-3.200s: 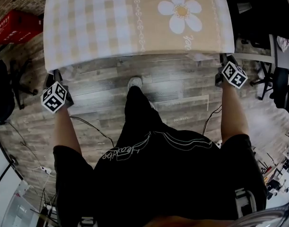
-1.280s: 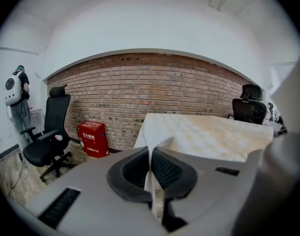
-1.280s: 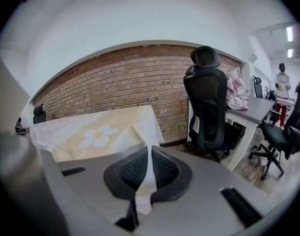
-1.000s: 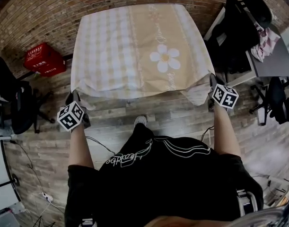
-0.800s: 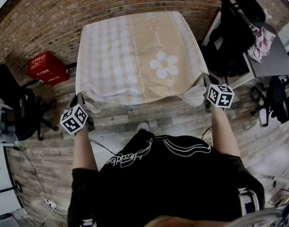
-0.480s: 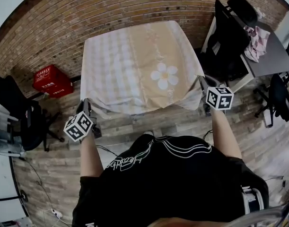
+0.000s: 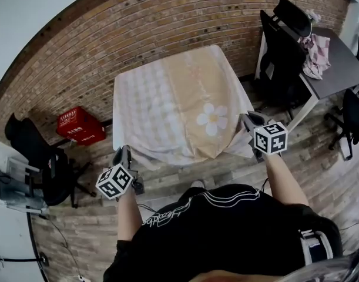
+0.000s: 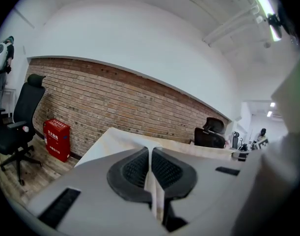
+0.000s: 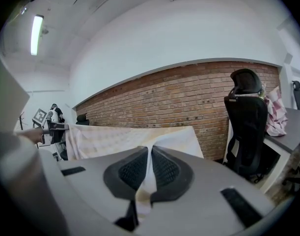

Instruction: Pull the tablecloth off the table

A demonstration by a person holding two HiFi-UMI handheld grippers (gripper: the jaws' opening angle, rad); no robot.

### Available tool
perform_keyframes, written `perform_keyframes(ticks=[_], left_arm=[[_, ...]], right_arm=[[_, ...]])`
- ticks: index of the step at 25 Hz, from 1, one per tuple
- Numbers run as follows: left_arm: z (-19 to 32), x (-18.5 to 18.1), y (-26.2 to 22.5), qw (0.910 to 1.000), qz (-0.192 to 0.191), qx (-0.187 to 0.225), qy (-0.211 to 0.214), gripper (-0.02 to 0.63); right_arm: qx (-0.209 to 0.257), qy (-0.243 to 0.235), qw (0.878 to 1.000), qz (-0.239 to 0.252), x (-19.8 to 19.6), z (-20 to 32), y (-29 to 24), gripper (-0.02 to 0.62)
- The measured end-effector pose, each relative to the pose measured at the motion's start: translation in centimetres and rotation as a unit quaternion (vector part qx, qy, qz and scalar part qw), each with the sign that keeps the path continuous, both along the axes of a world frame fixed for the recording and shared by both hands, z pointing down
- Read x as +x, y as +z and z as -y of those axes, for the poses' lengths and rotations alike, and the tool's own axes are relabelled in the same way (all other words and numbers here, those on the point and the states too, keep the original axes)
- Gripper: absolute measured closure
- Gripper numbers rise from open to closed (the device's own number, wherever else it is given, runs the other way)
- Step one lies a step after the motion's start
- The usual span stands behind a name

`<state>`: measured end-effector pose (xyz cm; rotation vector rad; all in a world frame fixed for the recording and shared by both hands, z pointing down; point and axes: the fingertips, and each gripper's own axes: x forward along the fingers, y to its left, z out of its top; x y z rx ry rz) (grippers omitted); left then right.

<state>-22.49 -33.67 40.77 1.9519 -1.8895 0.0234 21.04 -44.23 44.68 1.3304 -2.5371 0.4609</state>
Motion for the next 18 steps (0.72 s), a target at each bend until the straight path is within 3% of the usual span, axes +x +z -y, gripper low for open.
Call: perform_keyframes(ticks=[12,18], left_arm=[[-2.1,3.2,-1.8,0.9994,0.009,-0.007,0.031,0.601],[-3.6,4.1,-1.6,0.9990,0.006,-0.011,0.043,0.601]], right_arm=[[0.002,-0.026,0.999,0.040,-1.4,-1.9,-1.0,0.597],[-0.002,-0.030,0.999,0.031,-1.9,-3.4,-1.1,0.597]])
